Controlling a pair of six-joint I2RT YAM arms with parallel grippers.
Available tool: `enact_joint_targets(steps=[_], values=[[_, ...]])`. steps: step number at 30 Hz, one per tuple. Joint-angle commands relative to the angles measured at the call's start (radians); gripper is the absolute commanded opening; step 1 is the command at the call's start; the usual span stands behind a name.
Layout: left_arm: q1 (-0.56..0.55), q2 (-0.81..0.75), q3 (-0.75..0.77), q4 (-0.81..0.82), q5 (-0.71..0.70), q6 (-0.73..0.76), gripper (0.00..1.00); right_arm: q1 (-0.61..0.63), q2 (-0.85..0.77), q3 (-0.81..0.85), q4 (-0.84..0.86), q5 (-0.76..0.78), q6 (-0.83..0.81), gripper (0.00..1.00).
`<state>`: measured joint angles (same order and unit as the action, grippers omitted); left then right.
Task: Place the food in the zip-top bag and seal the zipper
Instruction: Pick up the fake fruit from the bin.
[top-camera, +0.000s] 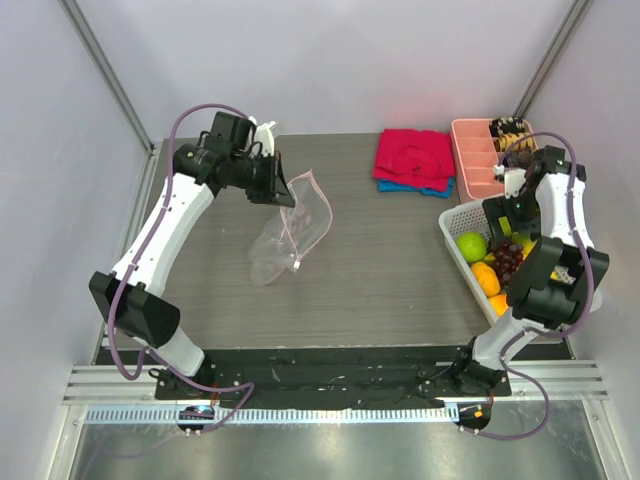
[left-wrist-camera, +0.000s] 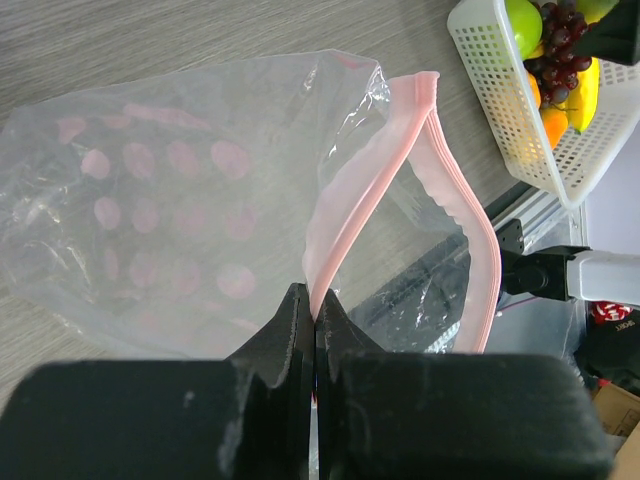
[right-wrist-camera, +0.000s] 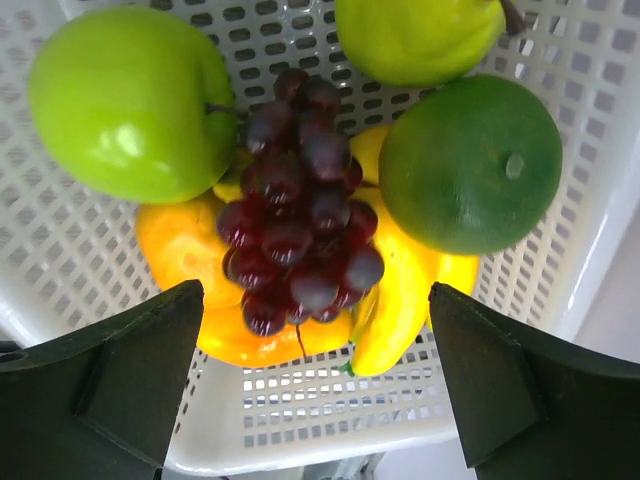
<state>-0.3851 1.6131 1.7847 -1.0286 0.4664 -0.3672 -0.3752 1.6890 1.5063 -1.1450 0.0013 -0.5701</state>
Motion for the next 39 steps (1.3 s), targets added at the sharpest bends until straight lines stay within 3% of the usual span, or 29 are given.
enact_joint_targets(steps=[1,9,20,26,27,29,30,33,39], values=[[-0.003,-0.027,-0.001,0.036,0.02,-0.001,0.0,-0.004,0.07,0.092,-0.007,0.017,-0.025,0.99],[-0.005,-0.025,-0.008,0.038,0.009,-0.003,0.0,0.012,0.129,0.094,-0.029,-0.027,-0.02,0.84],[-0.003,-0.021,-0.002,0.033,0.0,0.002,0.0,0.061,0.123,-0.018,0.034,0.078,-0.01,0.76],[-0.003,-0.019,-0.001,0.03,-0.003,0.007,0.0,0.061,0.068,0.012,0.03,0.097,-0.01,0.56],[-0.003,-0.019,-0.001,0.03,0.0,0.007,0.0,0.059,0.06,0.018,0.028,0.103,-0.013,0.46],[-0.003,-0.016,-0.002,0.033,0.005,0.004,0.0,0.061,0.044,0.037,0.028,0.106,-0.014,0.35],[-0.003,-0.016,-0.002,0.032,0.006,0.004,0.0,0.061,0.044,0.045,0.021,0.108,-0.014,0.21],[-0.003,-0.018,-0.004,0.035,0.006,0.002,0.0,0.061,0.051,0.087,-0.018,0.095,0.001,0.01],[-0.003,-0.022,-0.007,0.036,0.009,0.002,0.0,0.059,0.008,0.166,-0.062,0.037,0.022,0.01]])
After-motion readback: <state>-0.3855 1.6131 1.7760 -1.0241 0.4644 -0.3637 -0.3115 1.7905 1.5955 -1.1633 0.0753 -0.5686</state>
